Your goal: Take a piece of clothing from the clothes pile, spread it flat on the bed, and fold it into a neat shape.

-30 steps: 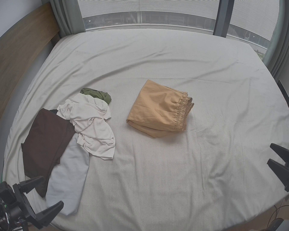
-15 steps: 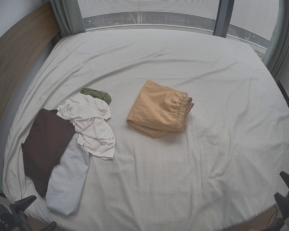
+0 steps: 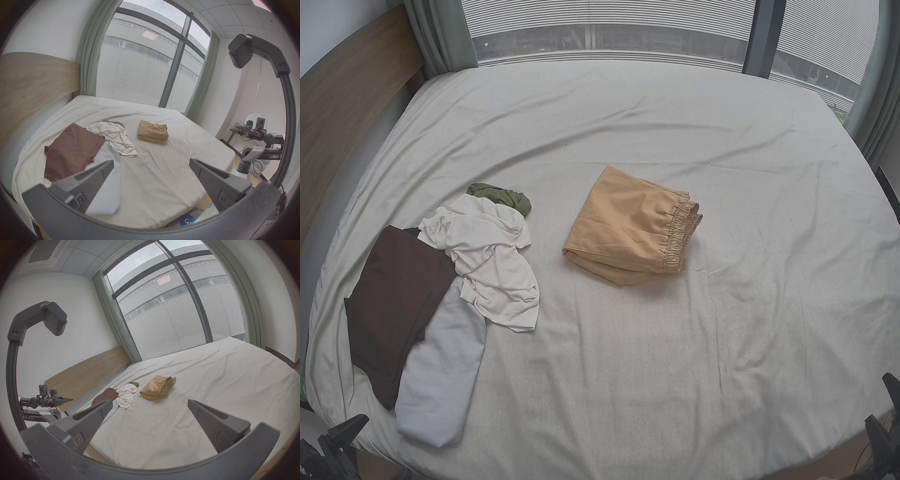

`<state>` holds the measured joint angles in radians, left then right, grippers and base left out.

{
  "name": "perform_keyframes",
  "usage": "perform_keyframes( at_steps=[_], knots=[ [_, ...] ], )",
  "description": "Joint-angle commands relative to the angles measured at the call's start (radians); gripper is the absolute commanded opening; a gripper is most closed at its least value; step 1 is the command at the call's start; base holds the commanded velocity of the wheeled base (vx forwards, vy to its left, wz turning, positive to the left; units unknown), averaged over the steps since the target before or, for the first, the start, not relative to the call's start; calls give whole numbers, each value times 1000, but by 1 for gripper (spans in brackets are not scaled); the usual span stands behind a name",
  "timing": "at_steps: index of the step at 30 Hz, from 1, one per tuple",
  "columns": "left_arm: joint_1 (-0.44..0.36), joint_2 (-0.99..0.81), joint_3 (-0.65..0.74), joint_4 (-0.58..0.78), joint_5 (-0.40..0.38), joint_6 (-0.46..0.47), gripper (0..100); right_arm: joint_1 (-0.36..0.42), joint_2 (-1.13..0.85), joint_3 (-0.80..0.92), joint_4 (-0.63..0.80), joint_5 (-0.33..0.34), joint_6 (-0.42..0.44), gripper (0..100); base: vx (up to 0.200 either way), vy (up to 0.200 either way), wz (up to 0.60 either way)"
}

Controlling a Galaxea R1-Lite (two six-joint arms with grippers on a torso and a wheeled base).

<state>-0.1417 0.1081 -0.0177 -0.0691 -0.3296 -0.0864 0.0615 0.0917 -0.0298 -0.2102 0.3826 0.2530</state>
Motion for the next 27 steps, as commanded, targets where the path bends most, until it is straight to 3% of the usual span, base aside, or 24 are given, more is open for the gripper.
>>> perform_keyframes(
  at_steps=[1, 12, 14, 16, 19, 23, 27],
  knots=[
    [37, -18, 16, 2, -6, 0, 100, -71, -27, 30, 12, 2, -6, 100, 0, 0, 0],
    [65, -18, 18, -4, 46, 13, 100, -77, -92, 30, 146, -19, -35, 100, 0, 0, 0],
    [117, -44, 16, 2, 47, 16, 100, -77, -92, 28, 147, -142, -66, 100, 0, 0, 0],
    [154, -97, 16, 6, 46, 33, 100, -77, -92, 30, 155, -295, -152, 100, 0, 0, 0],
    [154, -100, 16, 5, 73, 54, 100, -77, -92, 30, 186, -421, -232, 100, 0, 0, 0],
    [152, -102, 18, 3, 129, 68, 100, -77, -92, 30, 215, -398, -233, 100, 0, 0, 0],
    [151, -108, 18, 3, 132, 77, 100, -77, -92, 30, 215, -396, -233, 100, 0, 0, 0]
  ],
)
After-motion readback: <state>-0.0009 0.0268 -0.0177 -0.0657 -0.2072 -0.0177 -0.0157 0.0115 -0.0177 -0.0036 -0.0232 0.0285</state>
